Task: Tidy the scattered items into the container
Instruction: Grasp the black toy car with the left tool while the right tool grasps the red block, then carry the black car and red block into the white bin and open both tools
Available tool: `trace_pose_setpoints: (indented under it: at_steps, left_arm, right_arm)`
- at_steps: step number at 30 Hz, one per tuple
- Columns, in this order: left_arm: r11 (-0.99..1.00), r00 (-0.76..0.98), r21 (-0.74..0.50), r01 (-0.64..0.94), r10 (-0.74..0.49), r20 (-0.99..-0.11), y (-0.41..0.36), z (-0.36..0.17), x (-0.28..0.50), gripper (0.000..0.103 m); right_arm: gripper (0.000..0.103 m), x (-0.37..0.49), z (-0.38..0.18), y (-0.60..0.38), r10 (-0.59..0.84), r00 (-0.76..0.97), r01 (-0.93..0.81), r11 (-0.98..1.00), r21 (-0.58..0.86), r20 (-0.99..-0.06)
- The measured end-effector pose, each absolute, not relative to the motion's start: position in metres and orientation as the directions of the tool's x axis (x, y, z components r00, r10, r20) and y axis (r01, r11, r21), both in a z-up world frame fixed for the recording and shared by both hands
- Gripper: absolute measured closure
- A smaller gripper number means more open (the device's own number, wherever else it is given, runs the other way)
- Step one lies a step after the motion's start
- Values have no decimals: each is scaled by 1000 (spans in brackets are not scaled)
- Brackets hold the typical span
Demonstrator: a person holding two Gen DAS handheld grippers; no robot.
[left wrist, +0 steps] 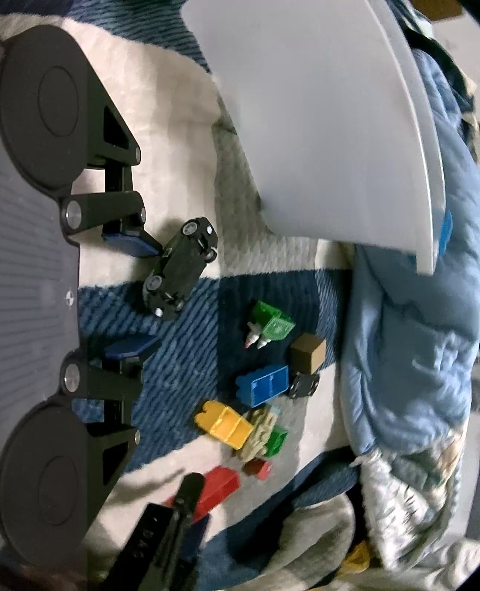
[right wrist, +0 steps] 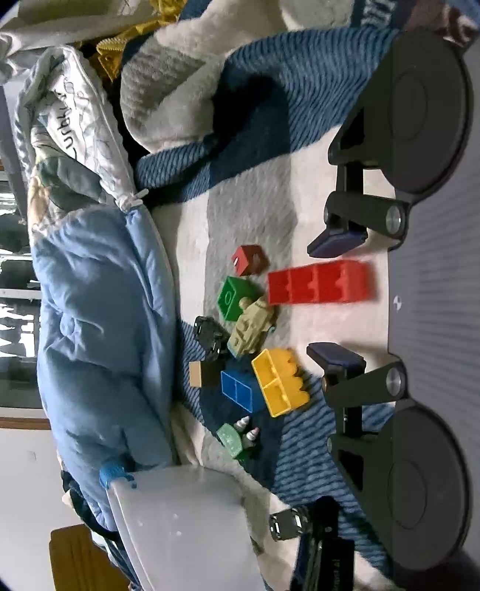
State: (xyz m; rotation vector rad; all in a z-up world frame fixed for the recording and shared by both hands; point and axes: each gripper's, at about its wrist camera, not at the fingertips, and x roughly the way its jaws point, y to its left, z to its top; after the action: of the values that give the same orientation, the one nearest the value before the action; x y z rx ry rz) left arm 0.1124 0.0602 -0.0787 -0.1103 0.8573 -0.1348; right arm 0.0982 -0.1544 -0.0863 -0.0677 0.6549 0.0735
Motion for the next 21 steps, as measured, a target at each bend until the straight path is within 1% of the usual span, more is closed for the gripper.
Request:
trace_pose_setpoints:
  at_steps: [3, 4, 7, 9, 10, 11, 17, 18, 21]
  left_arm:
    - [983, 645, -185, 18, -153, -748, 60, -78, 117, 45]
    - [981, 645, -193, -4, -145, -750, 59, -78, 119, 43]
    - [982, 644, -177, -73, -89, -760, 56, -80, 129, 44]
    - [989, 640, -123, -80, -44, -767, 51, -81, 133, 48]
    - [993, 639, -97, -71, -30, -769, 49, -81, 134, 56]
    - [996, 641, -73, -55, -21, -768, 46, -81, 133, 67]
    - [999, 641, -42, -12, -25, -767, 48, -74, 122, 68]
    - [1000, 647, -28, -3, -19, -763, 47, -72, 119, 70]
    - [1000, 668, -4, 18, -15, -744, 47, -64, 109, 70]
  right_arm:
    - [73, 104, -90, -156, 58, 769, -88, 996, -15, -637]
    - [75, 104, -91, -158, 71, 763, -95, 995, -3, -643]
    - [76, 99, -93, -160, 81, 763, -107, 994, -2, -641]
    - [76, 96, -93, -160, 75, 767, -109, 994, -14, -637]
    - [76, 96, -93, -161, 74, 767, -111, 994, -18, -637]
    - [76, 95, -92, -162, 75, 767, -113, 993, -19, -637]
    - [76, 91, -86, -165, 86, 769, -120, 993, -10, -633]
    - [76, 89, -84, -165, 87, 772, -122, 992, -12, -629]
    - [76, 84, -77, -162, 91, 782, -136, 990, -26, -617]
